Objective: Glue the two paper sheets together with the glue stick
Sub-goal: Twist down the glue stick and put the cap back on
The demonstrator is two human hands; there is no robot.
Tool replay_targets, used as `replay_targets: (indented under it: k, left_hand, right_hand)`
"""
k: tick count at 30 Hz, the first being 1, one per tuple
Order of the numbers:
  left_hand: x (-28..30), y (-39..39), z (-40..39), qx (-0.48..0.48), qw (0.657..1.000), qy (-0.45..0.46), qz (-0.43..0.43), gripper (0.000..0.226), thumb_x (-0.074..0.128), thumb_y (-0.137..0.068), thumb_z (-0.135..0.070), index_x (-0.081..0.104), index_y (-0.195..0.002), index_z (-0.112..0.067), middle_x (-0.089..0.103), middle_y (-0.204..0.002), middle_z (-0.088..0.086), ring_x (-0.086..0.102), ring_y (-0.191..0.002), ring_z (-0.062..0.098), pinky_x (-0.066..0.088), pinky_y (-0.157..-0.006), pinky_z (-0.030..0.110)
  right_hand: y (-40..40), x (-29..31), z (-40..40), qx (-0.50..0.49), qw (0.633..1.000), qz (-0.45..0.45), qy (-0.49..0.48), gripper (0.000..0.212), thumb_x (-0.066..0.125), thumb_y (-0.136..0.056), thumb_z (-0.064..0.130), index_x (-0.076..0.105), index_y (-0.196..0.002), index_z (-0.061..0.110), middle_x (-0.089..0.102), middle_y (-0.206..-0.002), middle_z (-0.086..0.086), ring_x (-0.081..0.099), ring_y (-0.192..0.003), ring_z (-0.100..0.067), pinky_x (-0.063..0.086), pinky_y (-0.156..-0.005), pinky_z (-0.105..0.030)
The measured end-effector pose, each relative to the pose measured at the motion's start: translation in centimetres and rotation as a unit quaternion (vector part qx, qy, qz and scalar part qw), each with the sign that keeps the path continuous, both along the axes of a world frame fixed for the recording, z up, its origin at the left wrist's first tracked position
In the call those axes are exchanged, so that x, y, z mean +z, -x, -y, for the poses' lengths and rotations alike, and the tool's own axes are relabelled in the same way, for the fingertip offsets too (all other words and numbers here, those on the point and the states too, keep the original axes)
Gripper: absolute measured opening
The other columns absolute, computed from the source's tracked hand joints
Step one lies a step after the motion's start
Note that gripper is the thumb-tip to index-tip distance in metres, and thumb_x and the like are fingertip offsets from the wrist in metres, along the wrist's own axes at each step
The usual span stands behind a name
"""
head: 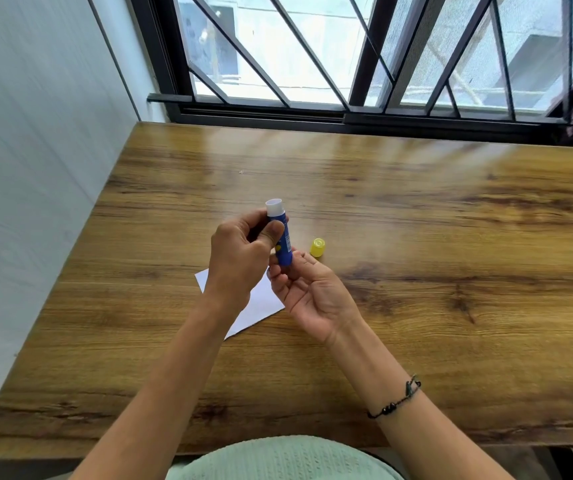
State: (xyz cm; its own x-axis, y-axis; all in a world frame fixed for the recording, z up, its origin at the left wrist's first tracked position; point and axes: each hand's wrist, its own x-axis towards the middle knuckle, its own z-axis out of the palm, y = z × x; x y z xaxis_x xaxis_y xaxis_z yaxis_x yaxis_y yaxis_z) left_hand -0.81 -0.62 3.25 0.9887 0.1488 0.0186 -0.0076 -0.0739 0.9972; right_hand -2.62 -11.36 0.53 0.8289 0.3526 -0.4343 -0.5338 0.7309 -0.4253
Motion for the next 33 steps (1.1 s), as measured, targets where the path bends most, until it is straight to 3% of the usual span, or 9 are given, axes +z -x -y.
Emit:
replay_targets:
  k: [4, 7, 10, 14, 19, 23, 26, 30, 33]
  left_hand:
    - [0.02, -0.05, -0.08, -0.001, 1.000, 0.006, 0.002, 0.019, 0.057, -0.085, -0.004, 0.065, -0.084, -0.022, 0.065, -0.077, -0.007, 0.060, -0.064, -0.006, 0.050, -0.063, 0.009]
    - [0.00, -0.06, -0.16, 0.001, 1.000, -0.005, 0.006, 0.025, 0.057, -0.085, -0.005, 0.065, -0.078, -0.028, 0.065, -0.075, -0.006, 0.058, -0.064, 0.000, 0.051, -0.066, 0.015]
    - [0.11, 0.00, -0.18, -0.001, 1.000, -0.005, 0.007, 0.021, 0.056, -0.086, -0.005, 0.065, -0.083, -0.024, 0.065, -0.079, -0.007, 0.060, -0.074, 0.007, 0.052, -0.074, 0.021]
    - [0.03, -0.04, -0.37, -0.001, 1.000, -0.001, 0.010, 0.020, 0.057, -0.086, -0.006, 0.064, -0.085, -0.024, 0.066, -0.079, -0.008, 0.062, -0.070, -0.001, 0.053, -0.070, 0.014]
    - [-0.16, -0.18, -0.31, 0.007, 1.000, -0.012, 0.006, 0.023, 0.058, -0.085, -0.006, 0.065, -0.078, -0.027, 0.065, -0.074, -0.006, 0.059, -0.066, 0.005, 0.051, -0.067, 0.017]
    - [-0.17, -0.16, -0.25, 0.004, 1.000, -0.011, -0.001, 0.016, 0.057, -0.086, -0.006, 0.066, -0.086, -0.020, 0.066, -0.077, -0.006, 0.060, -0.072, 0.006, 0.052, -0.073, 0.022]
    - [-0.15, -0.23, -0.28, 0.004, 1.000, -0.007, 0.000, 0.016, 0.057, -0.085, -0.007, 0.066, -0.088, -0.020, 0.066, -0.079, -0.008, 0.061, -0.071, 0.000, 0.053, -0.072, 0.017]
    - [-0.11, -0.17, -0.24, 0.006, 1.000, -0.006, 0.000, 0.019, 0.058, -0.085, -0.007, 0.065, -0.082, -0.024, 0.066, -0.077, -0.004, 0.060, -0.073, 0.013, 0.051, -0.067, 0.017]
    - [-0.11, -0.04, -0.24, 0.005, 1.000, -0.012, 0.001, 0.022, 0.057, -0.086, -0.006, 0.064, -0.080, -0.027, 0.065, -0.076, -0.002, 0.059, -0.073, 0.016, 0.052, -0.070, 0.026]
  right_hand:
    - [0.05, -0.04, 0.04, 0.007, 1.000, -0.011, -0.001, 0.024, 0.045, -0.094, 0.018, 0.059, -0.098, -0.001, 0.069, -0.072, -0.013, 0.064, -0.060, -0.015, 0.053, -0.055, -0.019]
    - [-0.01, -0.08, 0.04, 0.035, 0.999, -0.035, 0.000, 0.035, 0.042, -0.095, 0.027, 0.061, -0.096, -0.002, 0.066, -0.067, -0.009, 0.060, -0.054, -0.012, 0.050, -0.048, -0.017]
    - [-0.07, -0.07, -0.01, 0.022, 0.999, -0.014, 0.020, 0.022, 0.045, -0.093, 0.017, 0.057, -0.099, -0.001, 0.066, -0.067, -0.010, 0.060, -0.056, -0.012, 0.051, -0.052, -0.016]
    - [-0.14, -0.01, -0.18, 0.000, 1.000, 0.008, 0.028, 0.012, 0.047, -0.091, 0.009, 0.057, -0.095, 0.004, 0.069, -0.072, -0.012, 0.064, -0.061, -0.015, 0.054, -0.058, -0.019]
    - [-0.15, -0.01, -0.38, 0.026, 0.999, -0.040, 0.005, 0.039, 0.040, -0.096, 0.031, 0.062, -0.089, 0.000, 0.065, -0.063, -0.009, 0.060, -0.051, -0.013, 0.049, -0.046, -0.017]
    - [-0.21, 0.01, -0.36, 0.016, 1.000, -0.010, 0.022, 0.023, 0.043, -0.094, 0.018, 0.056, -0.099, 0.000, 0.065, -0.064, -0.009, 0.060, -0.053, -0.012, 0.049, -0.048, -0.017]
    - [-0.14, -0.11, -0.44, -0.010, 1.000, 0.013, 0.026, 0.013, 0.046, -0.092, 0.011, 0.055, -0.098, 0.003, 0.068, -0.068, -0.011, 0.063, -0.057, -0.015, 0.052, -0.053, -0.019]
    - [0.04, -0.12, -0.63, 0.005, 1.000, -0.014, 0.010, 0.030, 0.046, -0.093, 0.027, 0.060, -0.095, 0.001, 0.066, -0.066, -0.009, 0.061, -0.056, -0.014, 0.052, -0.051, -0.020]
    - [0.09, -0.15, -0.69, 0.011, 0.999, -0.029, 0.010, 0.034, 0.043, -0.095, 0.030, 0.061, -0.092, 0.001, 0.065, -0.062, -0.008, 0.059, -0.051, -0.012, 0.049, -0.046, -0.019]
